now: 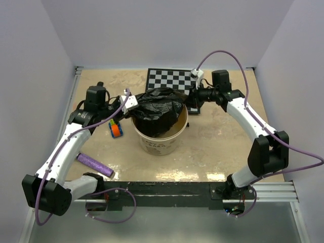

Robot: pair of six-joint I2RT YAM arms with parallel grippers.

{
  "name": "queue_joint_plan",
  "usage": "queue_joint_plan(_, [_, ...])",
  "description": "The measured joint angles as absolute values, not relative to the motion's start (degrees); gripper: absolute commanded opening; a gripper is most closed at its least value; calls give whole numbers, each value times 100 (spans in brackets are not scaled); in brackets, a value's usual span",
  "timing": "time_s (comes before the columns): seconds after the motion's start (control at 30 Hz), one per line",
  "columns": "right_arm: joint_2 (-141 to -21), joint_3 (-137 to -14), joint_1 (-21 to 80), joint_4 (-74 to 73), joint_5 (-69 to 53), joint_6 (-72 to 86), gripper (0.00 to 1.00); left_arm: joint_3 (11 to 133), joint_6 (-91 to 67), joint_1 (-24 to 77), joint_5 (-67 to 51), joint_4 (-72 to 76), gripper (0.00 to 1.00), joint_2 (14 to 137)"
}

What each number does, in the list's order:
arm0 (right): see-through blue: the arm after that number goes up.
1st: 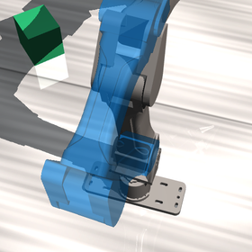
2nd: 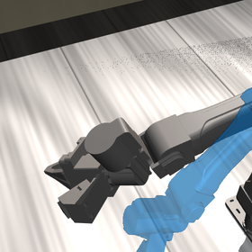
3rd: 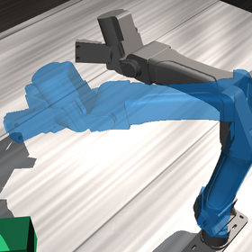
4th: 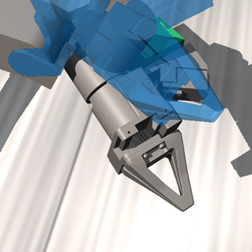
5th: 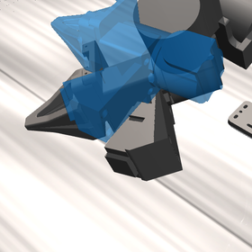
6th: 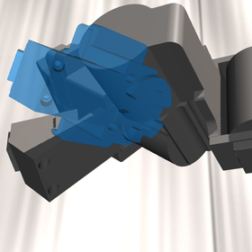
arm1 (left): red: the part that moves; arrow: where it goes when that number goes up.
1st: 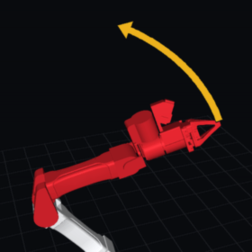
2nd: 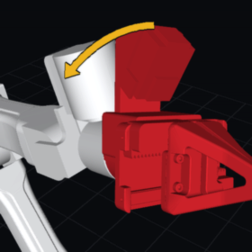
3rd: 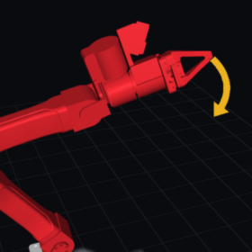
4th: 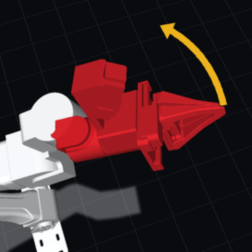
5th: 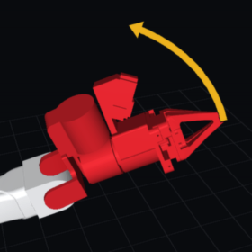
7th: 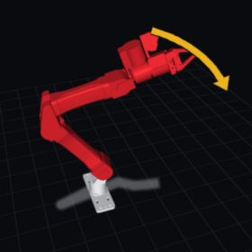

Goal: Put the trash bags into the trash bin

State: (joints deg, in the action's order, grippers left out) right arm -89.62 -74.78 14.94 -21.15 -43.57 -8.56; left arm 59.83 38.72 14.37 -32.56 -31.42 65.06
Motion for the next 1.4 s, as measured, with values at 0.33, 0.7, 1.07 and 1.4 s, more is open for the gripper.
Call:
queue_joint_plan(0.33, [-8726,-7019,1487,-2447,-4563,-961,53,6263,3970,1380,-4185,-4359,34,6731])
queue_joint_plan(0.7, [-8243,-8847,1275,-3658,-3824,-2305,58,7225,4007,1197,-4108,-4453,61,5887])
queue_joint_plan(1.07, [-8125,-8925,2355,-3664,-4132,-3599,54,8191,3752,1199,-4333,-4239,55,6414])
queue_joint_plan(1.4, [-9109,-9159,3142,-3865,-4093,-4414,52,7841,3371,1199,-3771,-3634,48,6458])
